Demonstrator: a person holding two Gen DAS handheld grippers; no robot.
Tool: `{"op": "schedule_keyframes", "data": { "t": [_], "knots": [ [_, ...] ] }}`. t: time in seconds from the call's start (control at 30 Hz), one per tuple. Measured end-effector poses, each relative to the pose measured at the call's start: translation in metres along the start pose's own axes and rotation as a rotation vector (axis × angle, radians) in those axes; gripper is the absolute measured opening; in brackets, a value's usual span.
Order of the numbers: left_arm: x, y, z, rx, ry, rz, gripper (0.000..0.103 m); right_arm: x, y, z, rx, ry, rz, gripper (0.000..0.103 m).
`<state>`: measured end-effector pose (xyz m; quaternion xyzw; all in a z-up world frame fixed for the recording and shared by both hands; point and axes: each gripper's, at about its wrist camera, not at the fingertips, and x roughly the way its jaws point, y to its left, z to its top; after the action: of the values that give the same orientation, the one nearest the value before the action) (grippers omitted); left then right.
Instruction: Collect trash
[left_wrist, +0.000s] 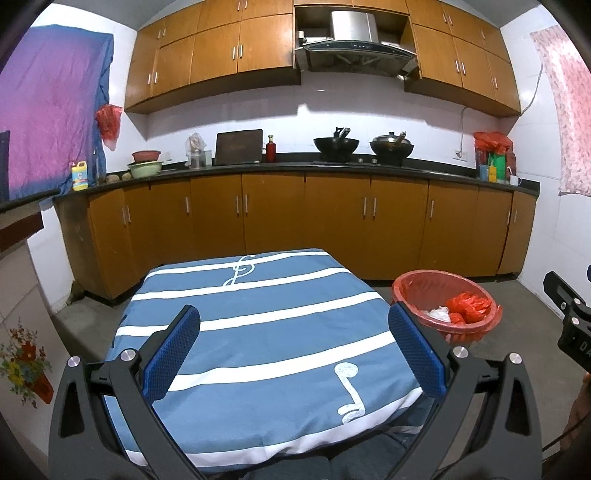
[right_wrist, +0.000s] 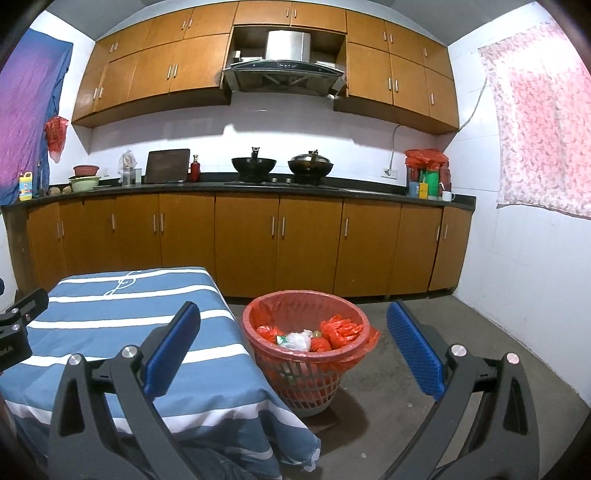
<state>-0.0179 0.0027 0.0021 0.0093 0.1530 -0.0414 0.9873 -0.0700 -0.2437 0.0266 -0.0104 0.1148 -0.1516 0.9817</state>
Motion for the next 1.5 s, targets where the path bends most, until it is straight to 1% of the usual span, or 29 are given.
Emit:
{"op": "schedule_keyframes", "data": {
  "t": [0.43,1.5],
  "knots": [
    [-0.010,0.000,-0.004,0.027,-0.023,0.014,0.101,0.000,0.000,-0.001,0.012,0.011,-0.003,0.099],
    [-0.015,0.002,-0.006,0.025,-0.030,0.023,0.101,-0.001,0.003,-0.001,0.016,0.014,0.003,0.099]
  ]
}}
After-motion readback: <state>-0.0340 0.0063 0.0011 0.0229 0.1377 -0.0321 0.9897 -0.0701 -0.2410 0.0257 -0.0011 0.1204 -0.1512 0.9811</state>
